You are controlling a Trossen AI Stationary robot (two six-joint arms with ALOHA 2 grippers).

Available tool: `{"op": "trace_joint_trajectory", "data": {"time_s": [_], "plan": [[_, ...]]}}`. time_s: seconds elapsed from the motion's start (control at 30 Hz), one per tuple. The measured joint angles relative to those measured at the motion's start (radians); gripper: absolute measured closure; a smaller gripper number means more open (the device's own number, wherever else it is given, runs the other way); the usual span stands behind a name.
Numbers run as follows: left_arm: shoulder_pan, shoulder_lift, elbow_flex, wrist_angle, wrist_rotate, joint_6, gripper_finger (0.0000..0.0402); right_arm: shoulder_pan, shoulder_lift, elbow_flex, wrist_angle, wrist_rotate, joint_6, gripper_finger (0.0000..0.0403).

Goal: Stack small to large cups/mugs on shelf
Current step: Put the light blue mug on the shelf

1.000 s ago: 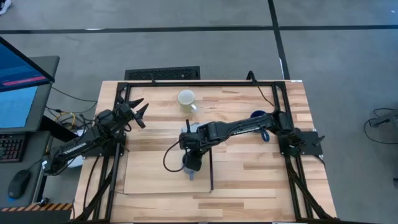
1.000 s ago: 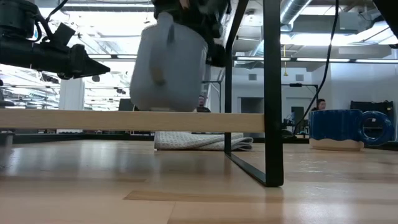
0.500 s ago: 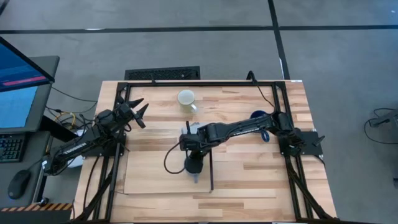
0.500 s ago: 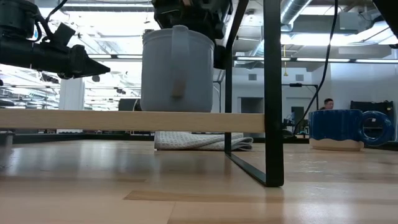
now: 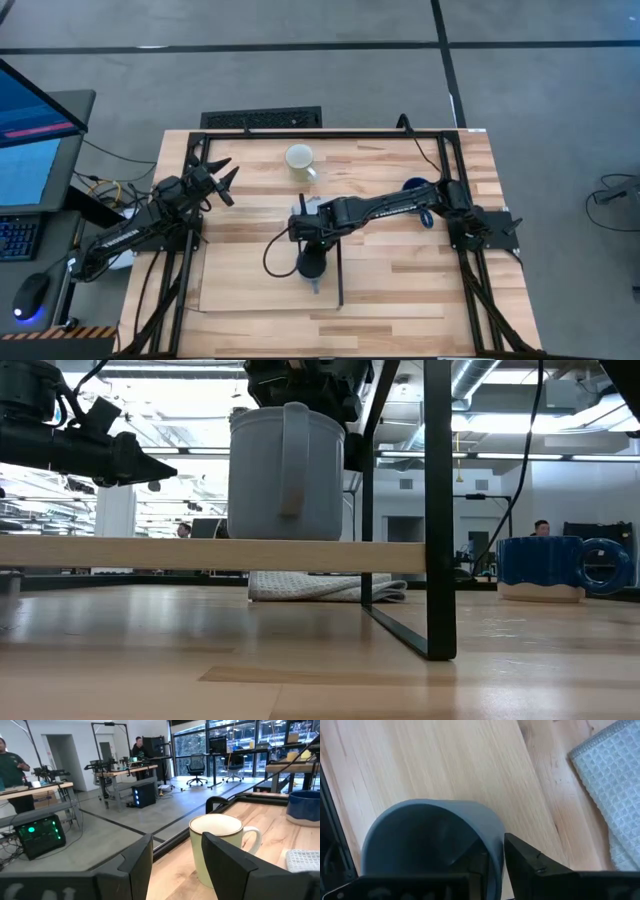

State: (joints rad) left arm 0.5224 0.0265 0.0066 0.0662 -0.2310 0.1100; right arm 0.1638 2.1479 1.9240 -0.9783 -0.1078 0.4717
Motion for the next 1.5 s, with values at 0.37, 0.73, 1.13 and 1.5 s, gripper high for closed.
{"op": "trace_joint_trajectory", "data": {"time_s": [0.37,0.73,1.13,1.5], "plan": [[0.000,0.000,0.000,0.000,0.000,0.000,0.0239,0.007,0.000,0.000,0.037,0.000,0.110,0.0321],[0.000,0.000,0.000,0.000,0.000,-0.001,0.0239,0.013,0.000,0.000,0.043,0.000,0.114,0.0321],[0.000,0.000,0.000,-0.001,0.010,-0.003,0.0239,0.012,0.000,0.000,0.043,0.000,0.114,0.0321],[0.000,0.000,0.000,-0.001,0.010,0.001,0.0239,0.011,0.000,0.000,0.045,-0.042,0.104,0.0321]]}}
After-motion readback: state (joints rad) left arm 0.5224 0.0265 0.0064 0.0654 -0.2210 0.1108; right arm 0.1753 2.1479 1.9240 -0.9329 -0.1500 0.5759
